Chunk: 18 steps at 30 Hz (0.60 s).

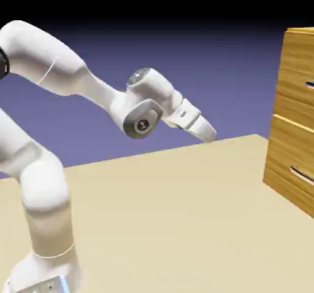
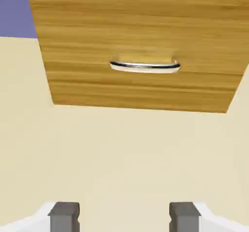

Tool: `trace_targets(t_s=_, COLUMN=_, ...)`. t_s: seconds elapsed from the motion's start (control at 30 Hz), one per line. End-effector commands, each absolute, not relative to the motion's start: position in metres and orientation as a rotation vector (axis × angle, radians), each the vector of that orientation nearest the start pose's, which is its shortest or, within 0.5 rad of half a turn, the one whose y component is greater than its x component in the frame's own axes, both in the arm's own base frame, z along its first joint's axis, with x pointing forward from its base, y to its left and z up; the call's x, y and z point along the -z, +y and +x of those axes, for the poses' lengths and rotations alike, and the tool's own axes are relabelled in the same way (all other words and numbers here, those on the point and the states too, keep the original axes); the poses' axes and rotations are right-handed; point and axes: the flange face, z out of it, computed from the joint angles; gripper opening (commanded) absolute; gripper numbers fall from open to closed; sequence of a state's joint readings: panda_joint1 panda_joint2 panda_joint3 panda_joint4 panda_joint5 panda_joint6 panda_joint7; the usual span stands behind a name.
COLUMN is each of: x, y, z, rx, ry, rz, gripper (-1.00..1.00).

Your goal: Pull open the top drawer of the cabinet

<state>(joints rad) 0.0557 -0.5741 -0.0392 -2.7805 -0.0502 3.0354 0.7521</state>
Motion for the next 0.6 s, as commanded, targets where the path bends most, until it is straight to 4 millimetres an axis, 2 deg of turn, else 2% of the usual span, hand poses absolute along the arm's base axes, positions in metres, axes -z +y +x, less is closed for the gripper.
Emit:
trace_targets(t_s=0.0, x=-0.487, y=0.014, z=0.397, rx=1.102, ry=0.845, rz=-2.466, gripper=0.0)
trace_targets(t_s=0.27, x=-0.582, y=0.028, z=0.415, rx=1.315, ry=0.535, rz=-2.377, gripper=0.0)
trace_targets(t_s=0.43, x=-0.63, y=0.024, z=0.423, rx=1.442, ry=0.389, rz=-2.315, gripper=0.0)
trace_targets(t_s=0.57, x=-0.66, y=0.014, z=0.432, rx=1.538, ry=0.296, rz=-2.269, gripper=0.0)
